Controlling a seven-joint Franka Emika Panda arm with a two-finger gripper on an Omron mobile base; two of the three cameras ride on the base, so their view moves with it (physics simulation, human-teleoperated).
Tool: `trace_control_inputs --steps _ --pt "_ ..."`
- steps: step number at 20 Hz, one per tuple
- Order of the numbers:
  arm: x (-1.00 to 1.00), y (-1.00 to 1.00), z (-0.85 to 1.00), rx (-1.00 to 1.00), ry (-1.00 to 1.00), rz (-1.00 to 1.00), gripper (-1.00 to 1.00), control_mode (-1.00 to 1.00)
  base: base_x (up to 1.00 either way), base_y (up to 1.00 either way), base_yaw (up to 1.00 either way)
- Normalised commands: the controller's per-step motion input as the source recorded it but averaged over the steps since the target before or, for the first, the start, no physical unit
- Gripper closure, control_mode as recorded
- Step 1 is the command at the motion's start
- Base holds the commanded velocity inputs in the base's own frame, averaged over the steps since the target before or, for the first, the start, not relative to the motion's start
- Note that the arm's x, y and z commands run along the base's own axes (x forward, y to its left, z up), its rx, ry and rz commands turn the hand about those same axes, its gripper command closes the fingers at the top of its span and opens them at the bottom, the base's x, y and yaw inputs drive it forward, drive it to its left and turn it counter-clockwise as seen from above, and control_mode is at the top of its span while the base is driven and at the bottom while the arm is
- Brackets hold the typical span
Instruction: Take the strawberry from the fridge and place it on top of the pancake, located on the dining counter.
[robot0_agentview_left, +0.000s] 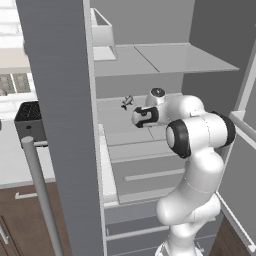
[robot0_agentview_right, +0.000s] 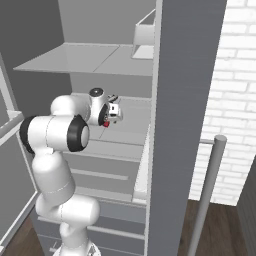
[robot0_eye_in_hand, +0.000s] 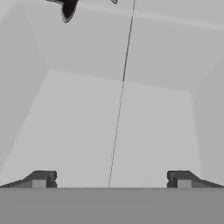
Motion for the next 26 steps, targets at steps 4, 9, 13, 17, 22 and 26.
trace_control_inputs --steps 4,9,13,17,22,26 --pt "-0.15 -0.04 -0.13 0.00 0.01 -0.02 -1.00 -1.00 0.00 0.00 0.00" --pt "-0.36 -0.05 0.00 0.00 -0.01 -0.04 -1.00 -1.00 0.00 0.00 0.00" --pt "-0.19 0.00 0.00 0.00 -0.02 -0.02 -1.00 -1.00 0.00 0.00 0.00" --pt "0.00 0.00 0.00 0.00 -0.01 0.00 -1.00 -1.00 0.00 0.00 0.00" --pt "0.00 0.00 0.00 0.00 0.00 0.00 -1.00 -1.00 0.00 0.00 0.00" --pt "0.00 0.00 0.00 0.00 0.00 0.00 1.00 -1.00 0.00 0.00 0.00"
